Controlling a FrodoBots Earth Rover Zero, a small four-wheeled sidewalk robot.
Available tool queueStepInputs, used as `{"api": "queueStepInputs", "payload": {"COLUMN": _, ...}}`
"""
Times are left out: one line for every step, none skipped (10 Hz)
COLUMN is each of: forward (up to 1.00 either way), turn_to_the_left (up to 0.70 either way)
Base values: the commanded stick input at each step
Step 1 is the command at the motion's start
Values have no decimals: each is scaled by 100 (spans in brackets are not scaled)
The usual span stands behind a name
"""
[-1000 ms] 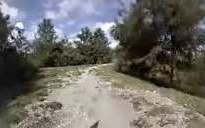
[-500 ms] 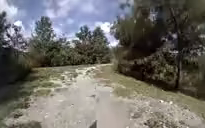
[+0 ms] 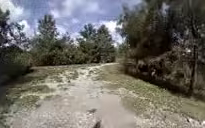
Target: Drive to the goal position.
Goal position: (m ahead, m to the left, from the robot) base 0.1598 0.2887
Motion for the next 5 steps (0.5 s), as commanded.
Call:
{"api": "queueStepInputs", "payload": {"forward": 85, "turn_to_the_left": 34}}
{"api": "queueStepInputs", "payload": {"forward": 85, "turn_to_the_left": 26}}
{"api": "queueStepInputs", "payload": {"forward": 85, "turn_to_the_left": 1}}
{"api": "queueStepInputs", "payload": {"forward": 85, "turn_to_the_left": 0}}
{"api": "queueStepInputs", "payload": {"forward": 85, "turn_to_the_left": 0}}
